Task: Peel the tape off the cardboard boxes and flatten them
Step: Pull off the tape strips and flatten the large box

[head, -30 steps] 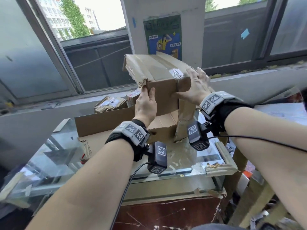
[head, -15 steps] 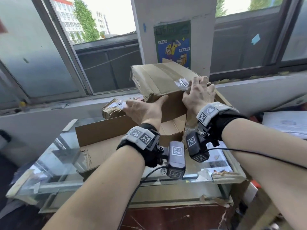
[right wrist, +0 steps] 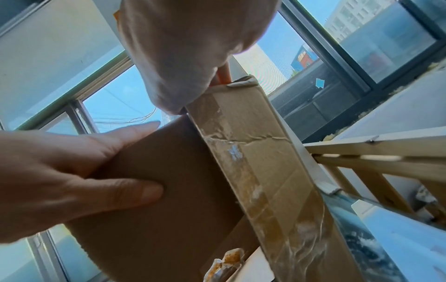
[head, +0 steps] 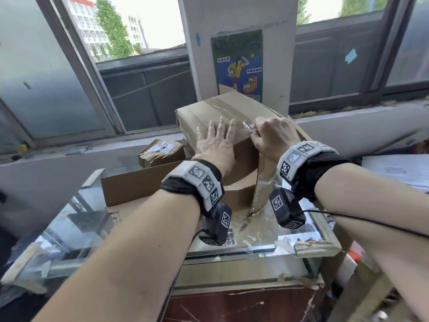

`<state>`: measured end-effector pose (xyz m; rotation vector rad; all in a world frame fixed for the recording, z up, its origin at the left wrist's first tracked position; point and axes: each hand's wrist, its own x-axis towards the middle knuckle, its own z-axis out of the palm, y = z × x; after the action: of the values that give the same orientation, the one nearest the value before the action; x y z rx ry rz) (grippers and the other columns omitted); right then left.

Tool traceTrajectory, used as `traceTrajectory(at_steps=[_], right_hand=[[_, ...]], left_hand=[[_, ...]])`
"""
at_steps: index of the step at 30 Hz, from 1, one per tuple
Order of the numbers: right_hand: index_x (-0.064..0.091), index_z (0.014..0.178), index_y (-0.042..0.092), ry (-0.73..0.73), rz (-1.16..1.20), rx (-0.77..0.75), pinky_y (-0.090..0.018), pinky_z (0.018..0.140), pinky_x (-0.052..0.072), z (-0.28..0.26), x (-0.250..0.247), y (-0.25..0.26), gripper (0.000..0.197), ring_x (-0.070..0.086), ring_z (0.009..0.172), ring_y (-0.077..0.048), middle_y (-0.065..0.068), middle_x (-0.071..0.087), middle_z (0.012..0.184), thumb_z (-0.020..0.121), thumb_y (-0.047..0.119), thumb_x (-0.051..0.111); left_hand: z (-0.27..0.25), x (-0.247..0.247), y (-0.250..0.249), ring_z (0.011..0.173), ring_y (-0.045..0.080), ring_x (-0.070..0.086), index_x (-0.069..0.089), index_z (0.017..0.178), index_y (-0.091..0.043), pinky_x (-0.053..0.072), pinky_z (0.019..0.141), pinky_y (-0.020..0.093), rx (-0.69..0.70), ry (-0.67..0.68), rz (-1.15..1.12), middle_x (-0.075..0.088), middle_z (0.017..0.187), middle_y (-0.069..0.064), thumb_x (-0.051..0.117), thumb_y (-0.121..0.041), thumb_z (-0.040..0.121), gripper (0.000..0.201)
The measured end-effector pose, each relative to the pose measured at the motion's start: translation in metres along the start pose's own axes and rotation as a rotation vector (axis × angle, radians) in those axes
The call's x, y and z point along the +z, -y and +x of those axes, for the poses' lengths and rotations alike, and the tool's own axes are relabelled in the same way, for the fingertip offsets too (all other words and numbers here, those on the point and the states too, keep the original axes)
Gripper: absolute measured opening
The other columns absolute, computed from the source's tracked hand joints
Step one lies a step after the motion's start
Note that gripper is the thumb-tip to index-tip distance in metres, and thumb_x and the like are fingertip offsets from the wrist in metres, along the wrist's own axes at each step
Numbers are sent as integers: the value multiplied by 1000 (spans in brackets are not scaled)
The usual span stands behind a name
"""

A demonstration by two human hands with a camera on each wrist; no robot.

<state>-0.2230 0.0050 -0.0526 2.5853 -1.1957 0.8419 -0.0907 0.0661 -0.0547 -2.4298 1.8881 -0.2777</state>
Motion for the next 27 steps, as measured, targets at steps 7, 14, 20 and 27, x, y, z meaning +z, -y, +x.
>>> traceTrajectory(at_steps=[7,14,20,27], right_hand=[[61,104,2,63,-131,-72,-32,66,40,12,-11,-2,22,63,79,-32,-17,68,88,93,11,45],[58,111,3,78,12,-69,-39,90,41,25,3,8,29,48,111,-32,-17,54,114,97,27,49],[56,110,-2,118,-125,-125,-38,86,42,31,6,27,24,53,105,-34,-21,64,106,97,2,35],[53,104,-1,105,-165,-158,-37,70,45,35,-2,31,16,63,86,-34,-20,66,92,92,4,43]], left_hand=[[2,-2,-4,149,31,3,-2,155,-20,5,121,48,97,-25,-27,0,162,6,60,-43,90,93],[9,0,25,149,24,7,5,155,-24,7,121,41,114,-85,-99,7,162,-1,69,-43,84,97],[5,16,27,149,24,-2,-7,154,-16,2,121,41,84,-45,-80,-6,162,2,63,-48,87,102],[3,17,30,148,27,-11,-15,152,-15,-3,121,44,105,31,-48,-16,161,5,65,-44,86,108]])
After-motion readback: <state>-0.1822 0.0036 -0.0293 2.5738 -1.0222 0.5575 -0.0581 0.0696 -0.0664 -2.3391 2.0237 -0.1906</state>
